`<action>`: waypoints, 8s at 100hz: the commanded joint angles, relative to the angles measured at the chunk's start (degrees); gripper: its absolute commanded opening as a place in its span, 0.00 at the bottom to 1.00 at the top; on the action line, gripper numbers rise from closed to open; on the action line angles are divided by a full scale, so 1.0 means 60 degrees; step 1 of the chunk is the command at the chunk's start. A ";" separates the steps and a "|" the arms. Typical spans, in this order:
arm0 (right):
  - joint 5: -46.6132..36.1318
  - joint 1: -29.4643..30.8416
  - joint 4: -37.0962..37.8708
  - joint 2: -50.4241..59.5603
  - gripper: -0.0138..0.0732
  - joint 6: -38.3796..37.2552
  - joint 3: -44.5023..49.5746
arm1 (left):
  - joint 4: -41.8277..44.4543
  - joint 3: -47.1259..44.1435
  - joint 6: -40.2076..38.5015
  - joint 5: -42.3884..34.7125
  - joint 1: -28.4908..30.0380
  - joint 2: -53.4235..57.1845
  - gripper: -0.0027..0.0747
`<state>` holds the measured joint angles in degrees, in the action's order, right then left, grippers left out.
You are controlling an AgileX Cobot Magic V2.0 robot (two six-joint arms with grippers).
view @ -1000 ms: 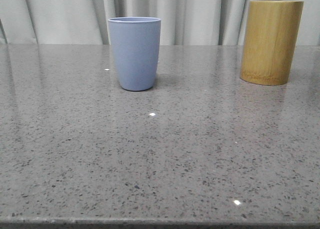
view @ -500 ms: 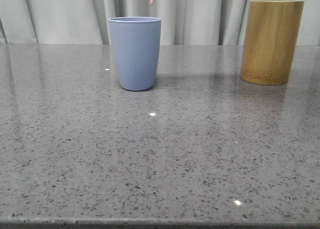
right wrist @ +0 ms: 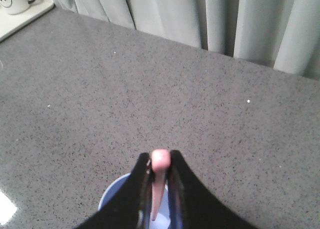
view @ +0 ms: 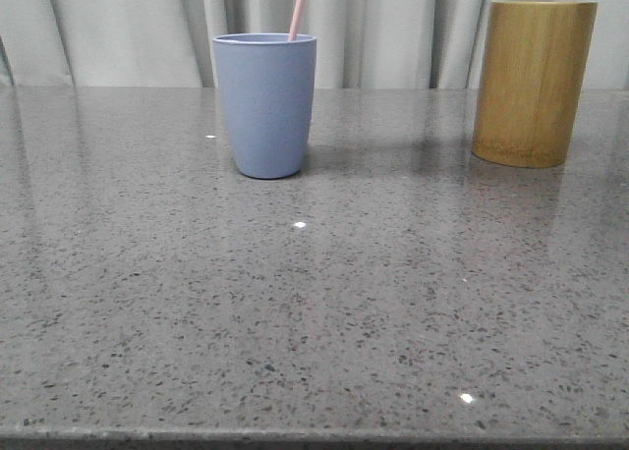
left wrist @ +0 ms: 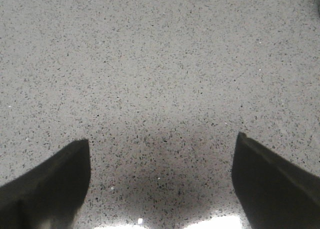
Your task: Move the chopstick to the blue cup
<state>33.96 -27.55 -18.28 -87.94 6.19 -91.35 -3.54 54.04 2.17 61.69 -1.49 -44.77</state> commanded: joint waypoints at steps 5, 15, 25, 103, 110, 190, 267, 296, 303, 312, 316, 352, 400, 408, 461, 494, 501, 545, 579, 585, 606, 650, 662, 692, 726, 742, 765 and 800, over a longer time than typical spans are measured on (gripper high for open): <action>-0.0573 -0.0011 -0.0146 0.0057 0.08 0.0090 -0.0291 | -0.0027 0.0231 -0.0042 -0.0495 0.0006 0.0043 0.77; -0.0502 -0.0011 -0.0223 -0.0137 0.08 0.0090 -0.0291 | -0.0027 0.0231 -0.0042 -0.0495 0.0006 0.0043 0.77; -0.0339 -0.0011 -0.0317 -0.0252 0.08 0.0090 -0.0291 | -0.0027 0.0231 -0.0042 -0.0495 0.0006 0.0043 0.77; 0.0606 0.0022 0.0299 0.0672 0.76 0.0090 -0.0571 | -0.0027 0.0231 -0.0042 -0.0495 0.0006 0.0043 0.77; 0.1032 0.0022 0.0781 0.0982 0.76 0.0050 -0.0571 | -0.0027 0.0231 -0.0042 -0.0495 0.0006 0.0043 0.77; 0.1558 0.4118 0.3322 0.4835 0.76 -0.0564 0.1487 | -0.0070 0.0231 -0.0042 -0.0494 0.0006 0.0043 0.77; 0.5036 0.4118 0.3331 0.9168 0.76 -0.0715 0.5389 | -0.0104 0.0231 -0.0042 -0.0494 0.0006 0.0043 0.77; 0.4833 0.4118 0.3331 0.9574 0.74 -0.0864 0.6244 | -0.0104 0.0231 -0.0042 -0.0494 0.0006 0.0043 0.77; 0.4786 0.4118 0.3331 0.9574 0.68 -0.0864 0.6244 | -0.0104 0.0231 -0.0042 -0.0494 0.0006 0.0043 0.76; 0.4807 0.4118 0.3331 0.9574 0.55 -0.0864 0.6244 | -0.0104 0.0231 -0.0042 -0.0494 0.0006 0.0043 0.71; 0.4807 0.4118 0.3331 0.9574 0.48 -0.0864 0.6244 | -0.0104 0.0231 -0.0042 -0.0494 0.0006 0.0043 0.66; 0.4787 0.4118 0.3331 0.9574 0.08 -0.0864 0.6244 | -0.0104 0.0231 -0.0042 -0.0512 0.0006 0.0043 0.01; 0.4920 0.4118 0.3331 0.9574 0.08 -0.0864 0.6244 | -0.0104 0.0231 -0.0042 -0.0512 0.0006 0.0043 0.01; 0.4920 0.4118 0.3331 0.9574 0.08 -0.0864 0.6244 | -0.0104 0.0231 -0.0042 -0.0512 0.0006 0.0043 0.01; 0.4920 0.4118 0.3331 0.9574 0.08 -0.0864 0.6244 | 0.0229 -0.0776 -0.0042 -0.3699 0.0006 0.0741 0.01; 0.4920 0.4118 0.3331 0.9574 0.08 -0.0864 0.6244 | 0.0184 -0.5222 -0.0042 -0.8070 0.0006 0.3984 0.01; 0.4920 0.4118 0.3331 0.9574 0.08 -0.0864 0.6244 | 0.0184 -0.6089 -0.0042 -0.8324 0.0006 0.4752 0.01; 0.4920 0.4118 0.3331 0.9574 0.08 -0.0864 0.6244 | 0.0024 -0.8727 -0.0077 -0.8712 0.0006 0.7845 0.01; 0.4924 0.4118 0.3331 0.9564 0.08 -0.0864 0.6244 | 0.0108 -0.9116 -0.0077 -0.9620 0.0006 0.7823 0.01; 0.4924 0.4118 0.3331 0.9564 0.08 -0.0864 0.6244 | 0.0119 -0.9116 -0.0077 -0.9620 0.0006 0.7823 0.01; 0.4924 0.4118 0.3331 0.9564 0.08 -0.0864 0.6244 | 0.0073 -0.9116 -0.0077 -0.9520 0.0006 0.7823 0.01; 0.4924 0.4118 0.3331 0.9564 0.08 -0.0864 0.6244 | 0.0073 -0.9116 -0.0077 -0.9520 0.0006 0.7823 0.01; 0.4924 0.4118 0.3331 0.9564 0.08 -0.0864 0.6244 | 0.0073 -0.9116 -0.0077 -0.9520 0.0006 0.7823 0.01; 0.2983 0.4105 0.3769 1.0178 0.08 -0.0776 0.7177 | 0.0073 -0.9116 -0.0077 -0.9520 0.0006 0.7823 0.01; -0.4145 0.4105 0.3803 1.2656 0.08 -0.0784 1.2212 | 0.0073 -0.9116 -0.0077 -0.9520 0.0006 0.7823 0.01; -0.5481 0.4156 0.3794 1.3707 0.08 -0.0784 1.3990 | 0.0073 -0.9116 -0.0077 -0.9520 0.0006 0.7823 0.01; -0.5801 0.4394 0.3269 1.4806 0.08 -0.0784 1.5202 | 0.0073 -0.9116 -0.0077 -0.9520 0.0006 0.7823 0.01; -0.5868 0.4521 0.2980 1.4952 0.08 -0.0784 1.5497 | 0.0073 -0.9116 -0.0077 -0.9520 0.0006 0.7823 0.01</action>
<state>4.41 -0.81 -0.30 0.61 1.22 1.64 -2.68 -0.08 2.07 9.33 -1.49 0.26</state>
